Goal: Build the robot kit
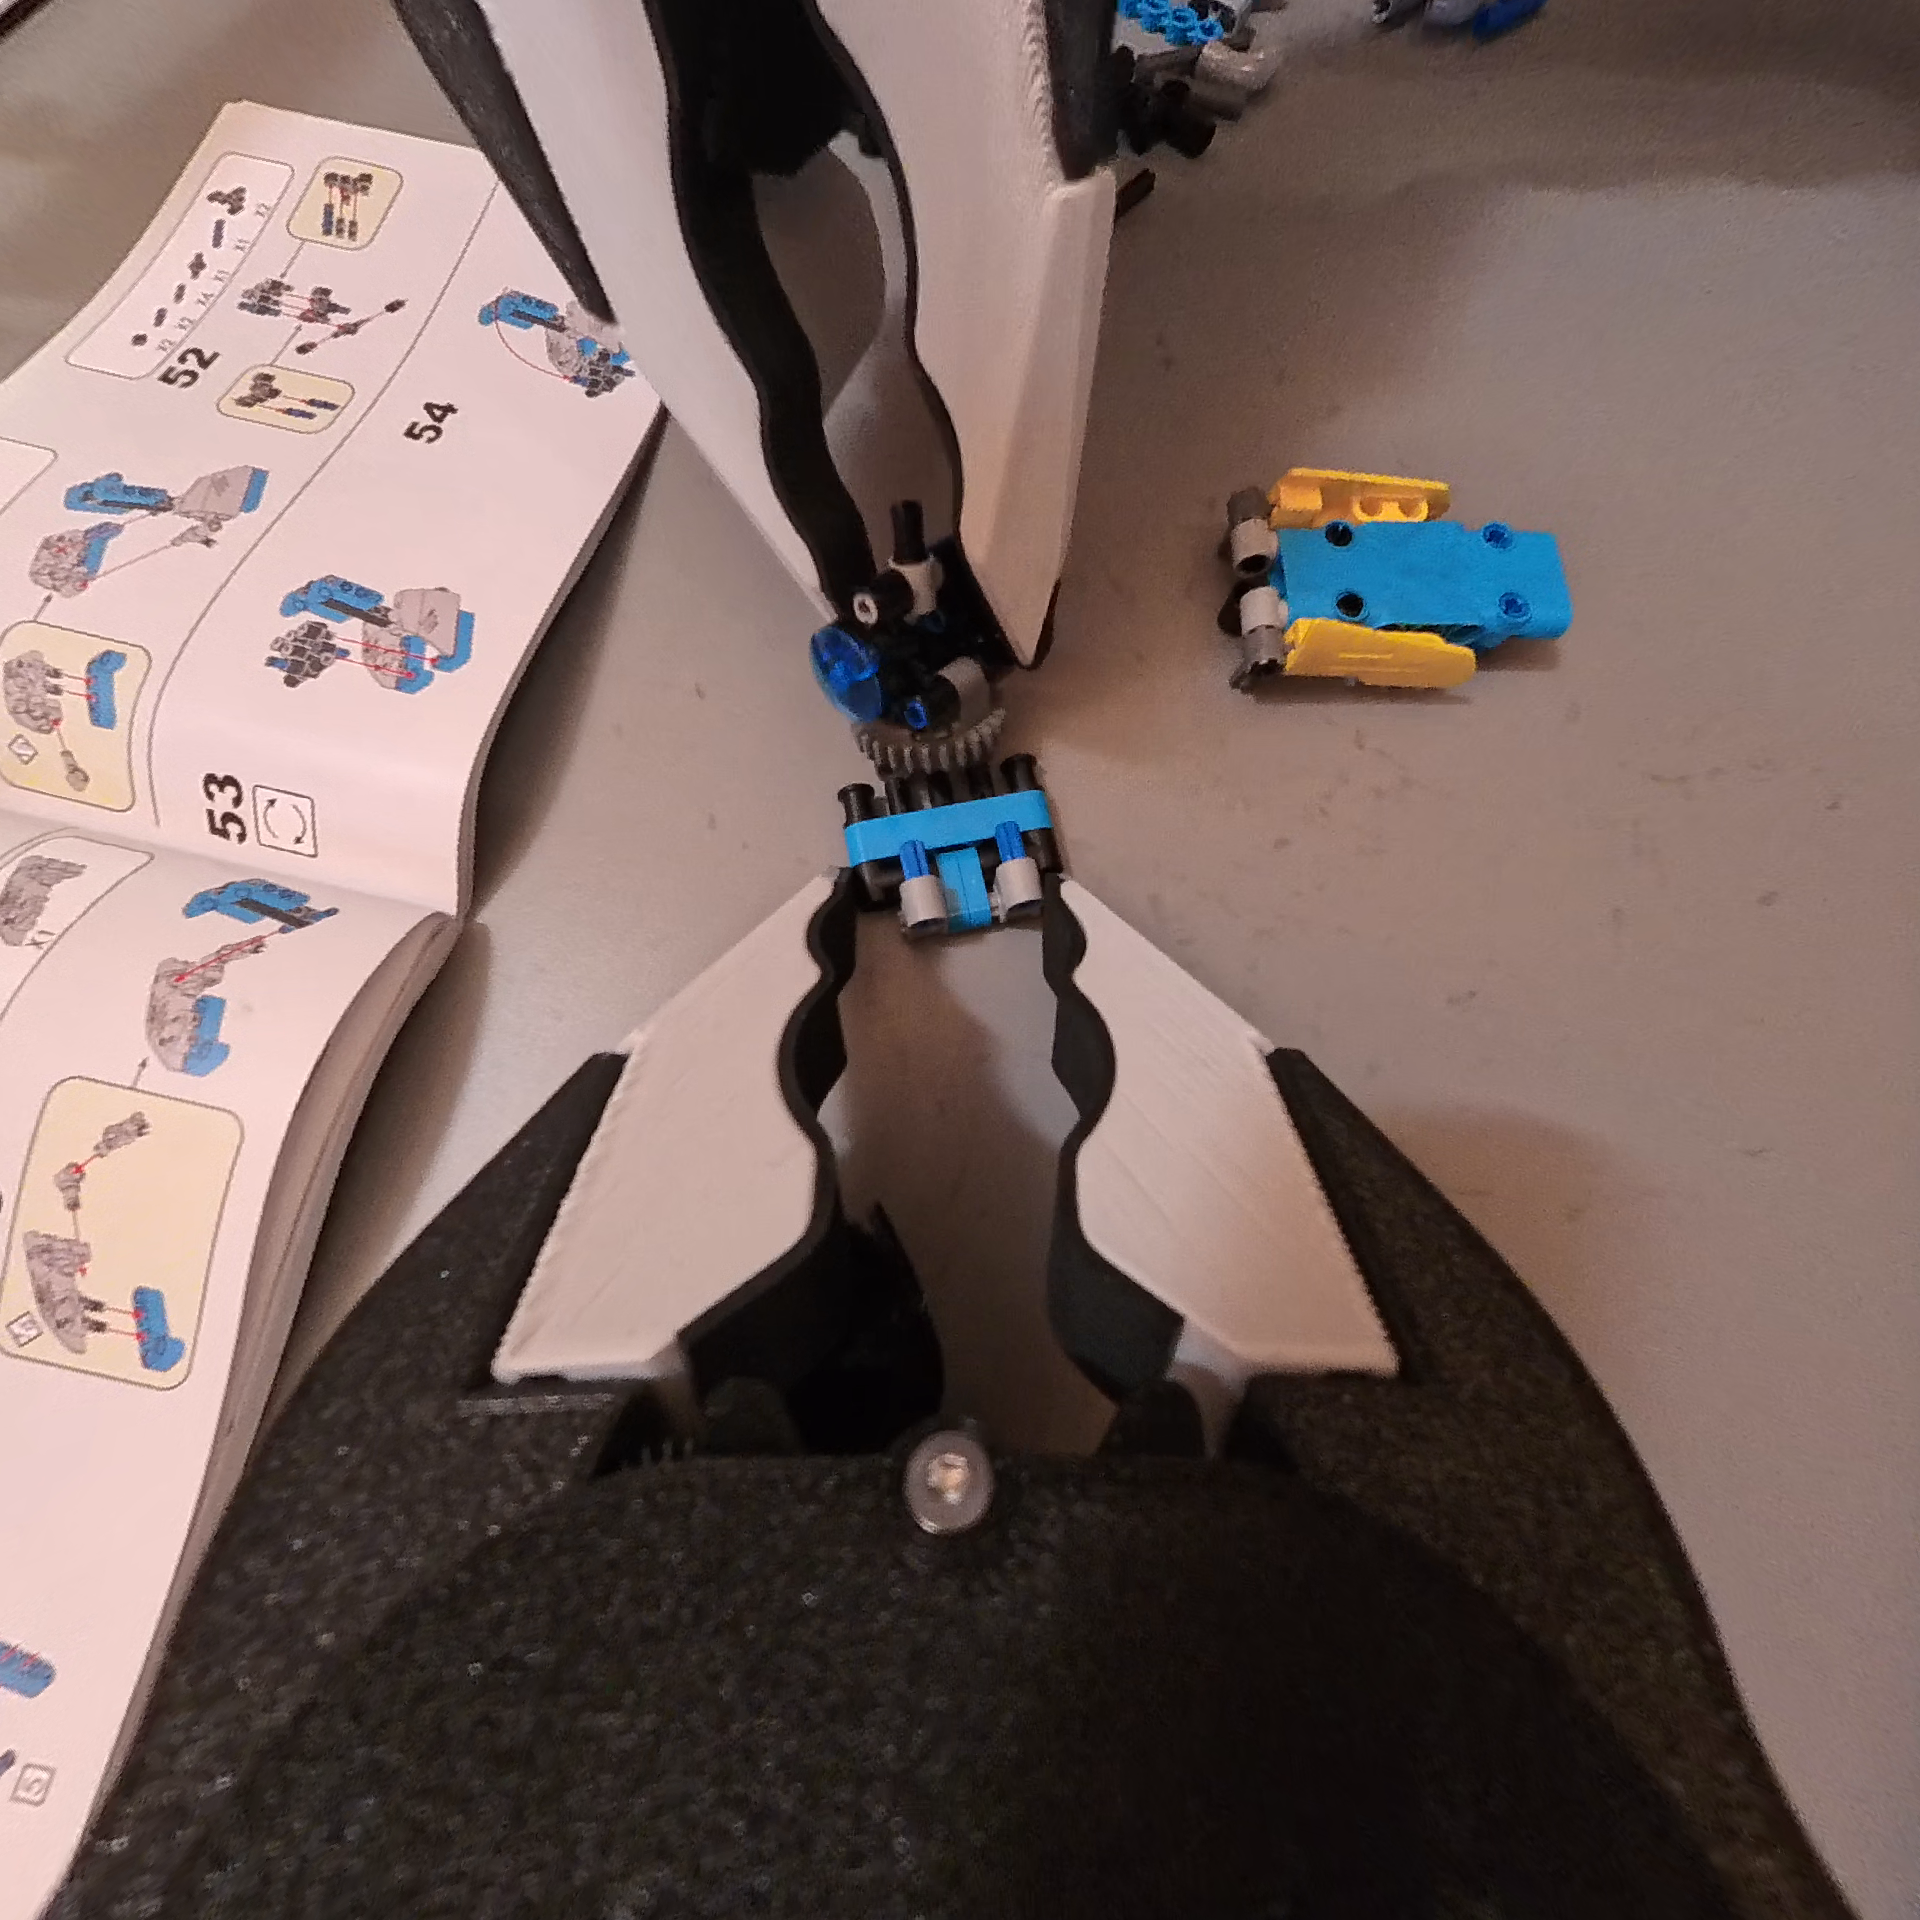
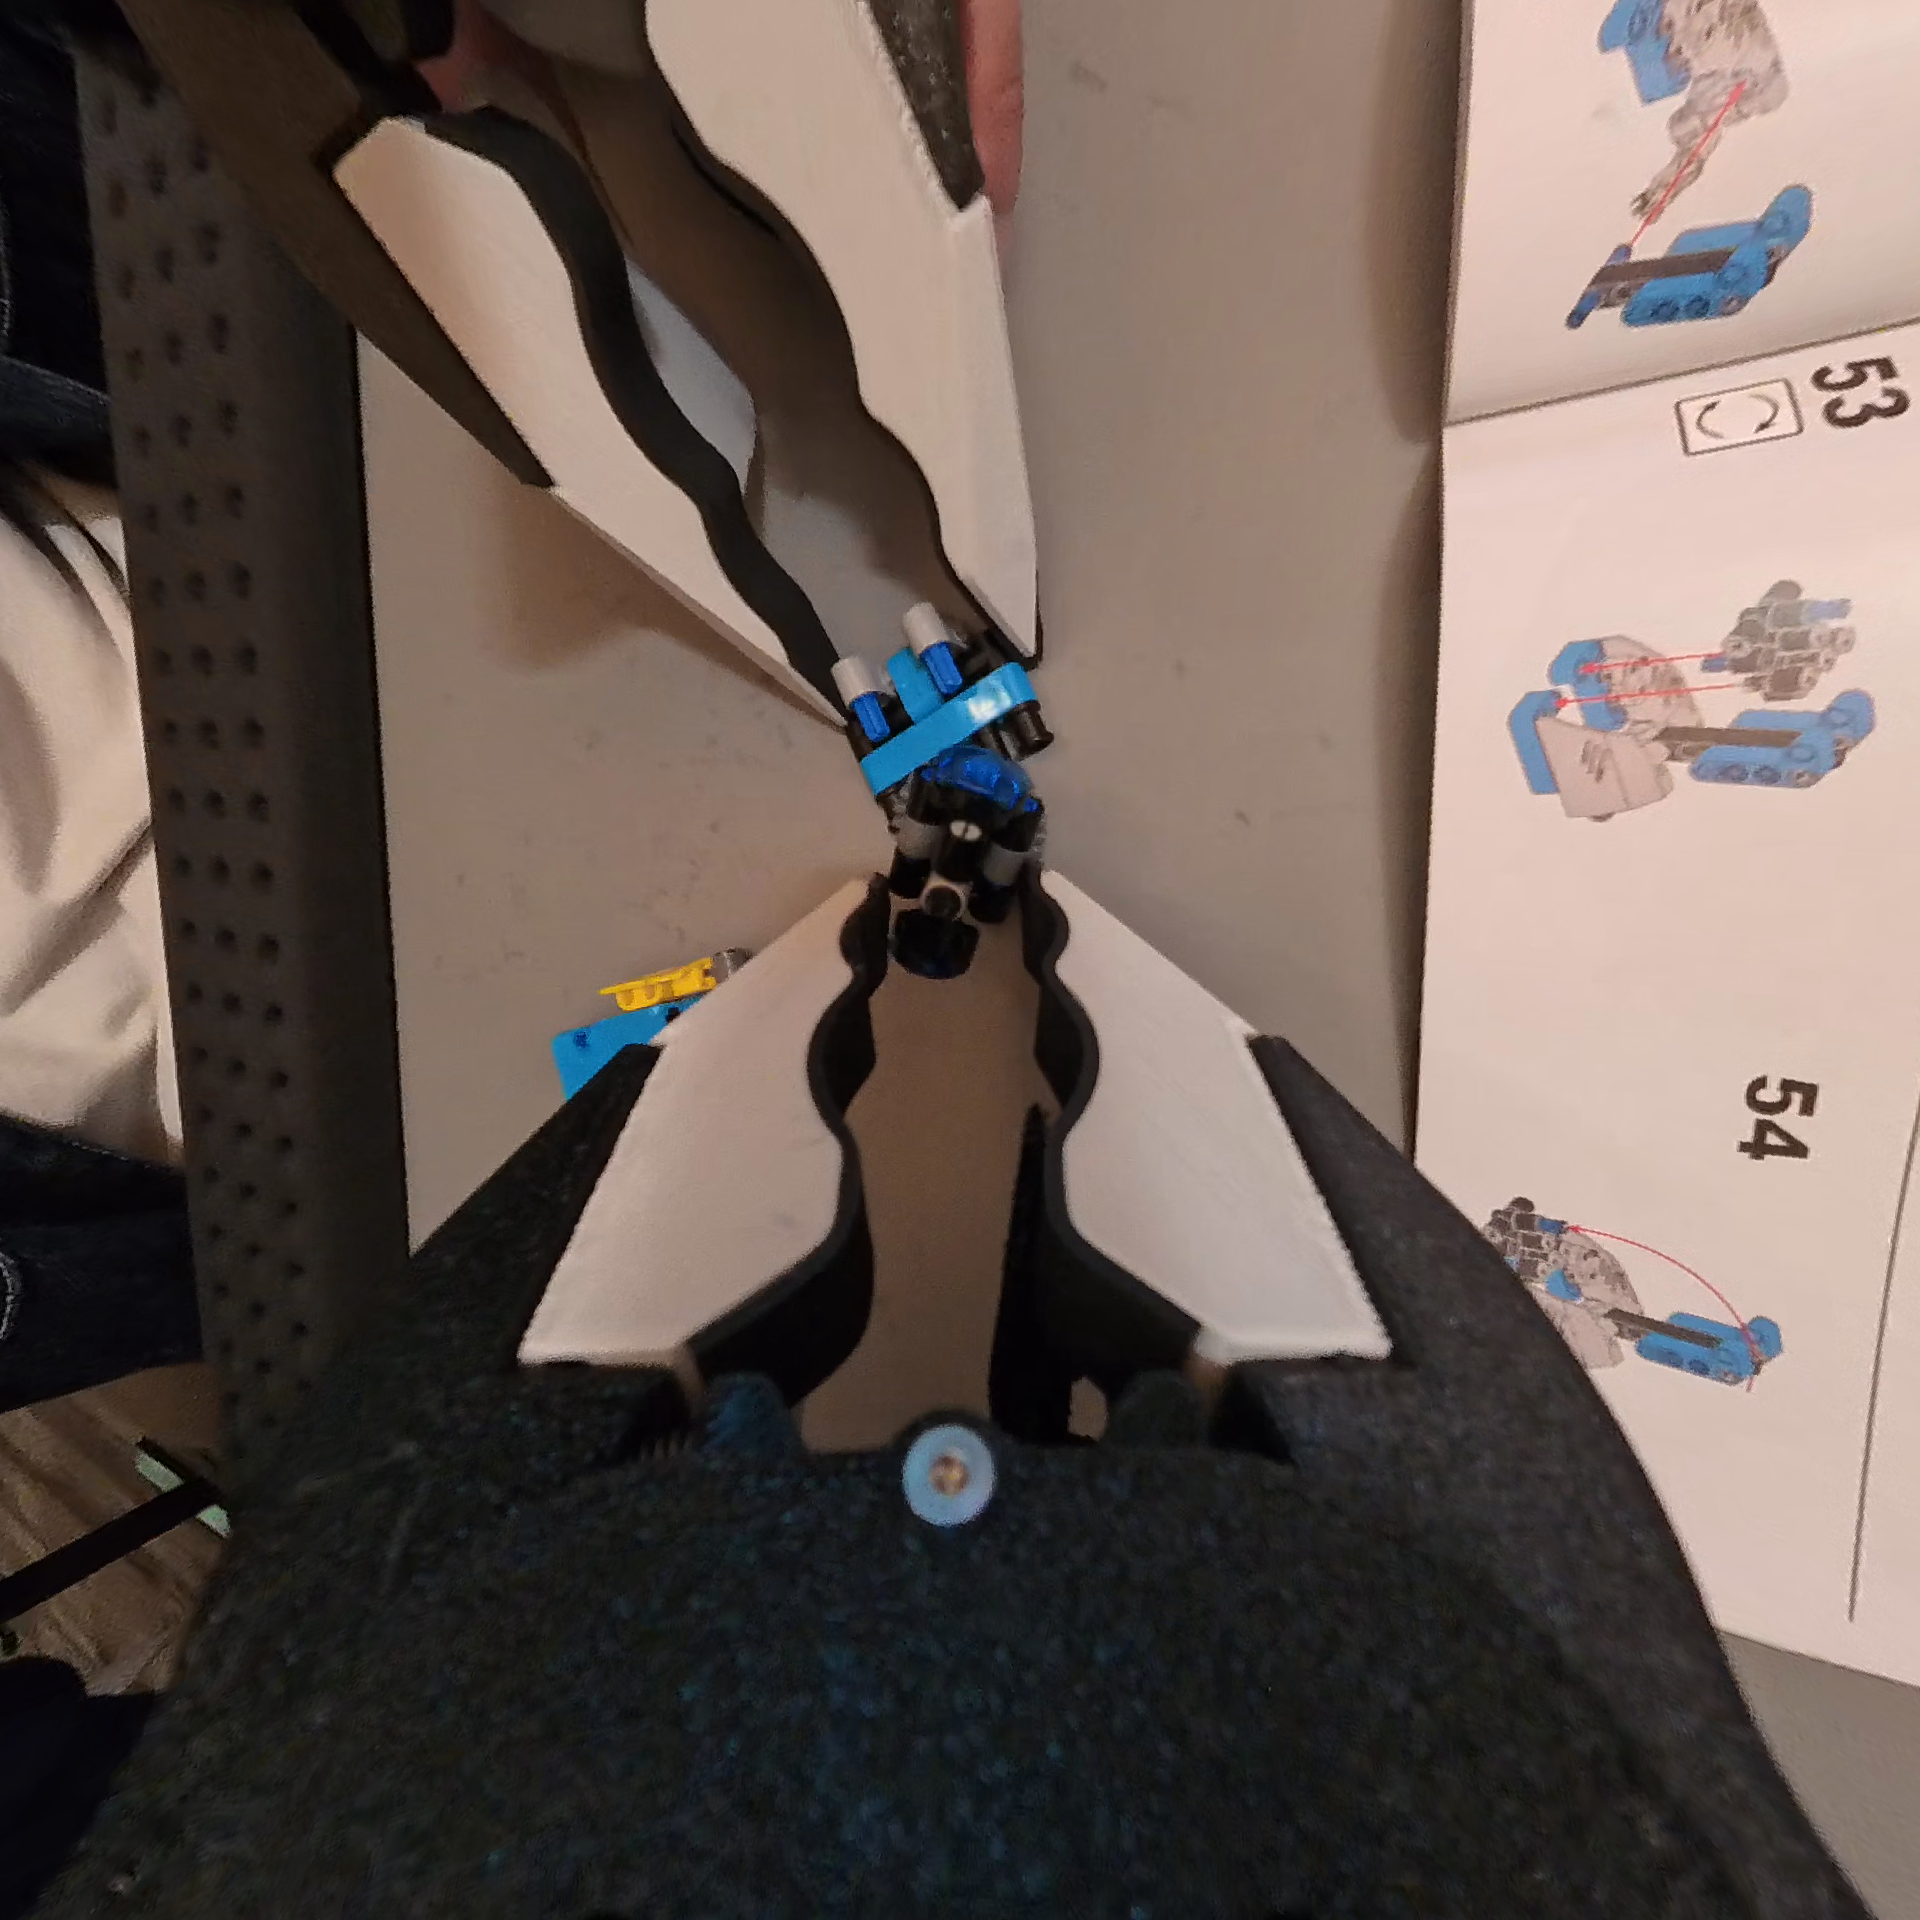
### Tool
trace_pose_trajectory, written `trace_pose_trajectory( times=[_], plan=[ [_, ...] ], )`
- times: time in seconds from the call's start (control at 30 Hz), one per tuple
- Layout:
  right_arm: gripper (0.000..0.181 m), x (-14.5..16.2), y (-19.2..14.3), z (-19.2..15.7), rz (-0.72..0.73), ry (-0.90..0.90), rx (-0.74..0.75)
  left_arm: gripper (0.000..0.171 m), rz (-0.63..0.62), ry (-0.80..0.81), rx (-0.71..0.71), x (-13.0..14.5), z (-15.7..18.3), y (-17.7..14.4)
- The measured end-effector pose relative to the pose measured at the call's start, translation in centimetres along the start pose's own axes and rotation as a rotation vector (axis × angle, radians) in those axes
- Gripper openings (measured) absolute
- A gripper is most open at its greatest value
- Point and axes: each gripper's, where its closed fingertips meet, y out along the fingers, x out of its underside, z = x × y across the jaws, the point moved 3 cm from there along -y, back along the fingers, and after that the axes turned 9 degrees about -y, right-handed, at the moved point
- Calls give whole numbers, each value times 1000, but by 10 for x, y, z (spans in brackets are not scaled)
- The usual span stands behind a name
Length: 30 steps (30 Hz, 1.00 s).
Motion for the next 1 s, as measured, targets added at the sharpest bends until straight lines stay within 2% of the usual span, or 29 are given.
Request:
trace_pose_trajectory(
  times=[0.17,0.37,0.5,0.7,0.9,1.0],
  plan=[
    [26,1,2,1,-6,-28,-8,36,-1,-8,8,0,0,0],
    [25,-4,2,1,-170,23,47,36,2,4,-12,0,1,0],
    [25,-7,2,-2,-218,81,113,35,8,-2,-40,0,1,0],
    [25,-10,3,-4,-289,60,172,35,10,-12,-47,-1,2,0],
    [25,-11,3,-3,-292,131,184,35,14,-31,-69,-1,2,1],
    [26,-10,3,-1,-274,92,208,35,17,-31,-86,-1,3,1]
  ],
)
